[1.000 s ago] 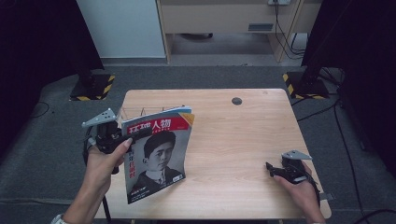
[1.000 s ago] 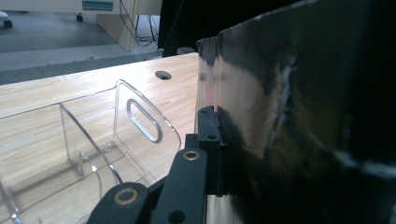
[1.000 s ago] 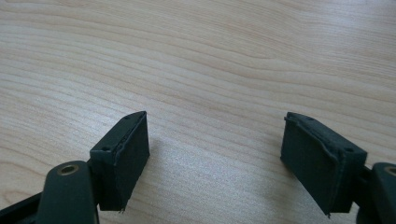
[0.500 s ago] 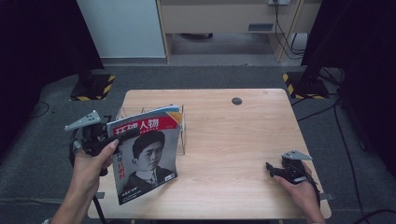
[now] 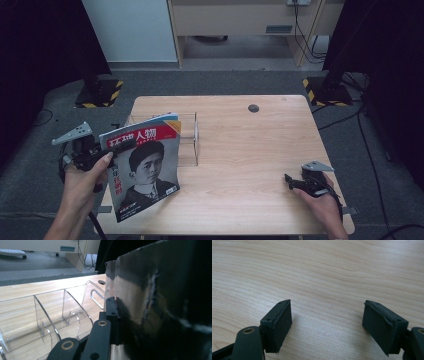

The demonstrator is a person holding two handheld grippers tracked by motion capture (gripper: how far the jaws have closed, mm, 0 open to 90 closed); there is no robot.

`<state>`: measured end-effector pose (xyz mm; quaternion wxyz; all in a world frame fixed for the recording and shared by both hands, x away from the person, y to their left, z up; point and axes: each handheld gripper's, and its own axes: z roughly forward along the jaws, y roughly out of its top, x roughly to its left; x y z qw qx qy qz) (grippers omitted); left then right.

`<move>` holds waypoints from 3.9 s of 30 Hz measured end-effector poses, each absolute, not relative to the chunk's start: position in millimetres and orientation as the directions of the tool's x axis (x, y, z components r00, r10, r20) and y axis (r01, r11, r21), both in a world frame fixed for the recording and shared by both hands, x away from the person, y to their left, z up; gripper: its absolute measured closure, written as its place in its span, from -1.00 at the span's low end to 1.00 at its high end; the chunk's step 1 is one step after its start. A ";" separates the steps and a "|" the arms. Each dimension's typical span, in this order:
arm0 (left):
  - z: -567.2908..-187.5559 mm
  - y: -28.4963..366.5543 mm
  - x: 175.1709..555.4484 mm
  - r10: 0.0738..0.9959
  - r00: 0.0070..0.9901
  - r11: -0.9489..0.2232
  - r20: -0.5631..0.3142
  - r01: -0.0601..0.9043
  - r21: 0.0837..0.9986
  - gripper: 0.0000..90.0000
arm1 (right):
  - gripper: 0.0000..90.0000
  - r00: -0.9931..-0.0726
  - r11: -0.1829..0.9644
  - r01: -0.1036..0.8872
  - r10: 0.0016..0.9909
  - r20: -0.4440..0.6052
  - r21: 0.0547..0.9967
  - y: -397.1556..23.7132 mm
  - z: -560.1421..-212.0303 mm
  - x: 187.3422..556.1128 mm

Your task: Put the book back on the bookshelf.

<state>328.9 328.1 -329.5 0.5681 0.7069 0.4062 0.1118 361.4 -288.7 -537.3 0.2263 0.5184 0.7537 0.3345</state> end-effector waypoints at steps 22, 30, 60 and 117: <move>-327.1 364.5 310.6 0.751 0.588 0.015 -0.300 0.440 0.898 0.92 | -0.47 -0.360 0.238 0.630 0.933 0.007 0.739 -288.7 -537.3 361.5; -327.0 377.8 302.9 0.767 0.564 0.044 -0.306 0.431 0.901 0.92 | -0.47 -0.360 0.238 0.631 0.933 0.007 0.739 -288.7 -537.3 361.4; -331.1 407.8 309.2 0.843 0.454 0.079 -0.289 0.426 0.901 0.92 | -0.47 -0.359 0.238 0.631 0.933 0.006 0.739 -288.6 -537.3 361.2; -336.3 369.9 396.5 0.930 0.270 0.147 -0.247 0.343 0.928 0.92 | -0.47 -0.360 0.237 0.630 0.933 0.008 0.739 -288.2 -537.3 361.5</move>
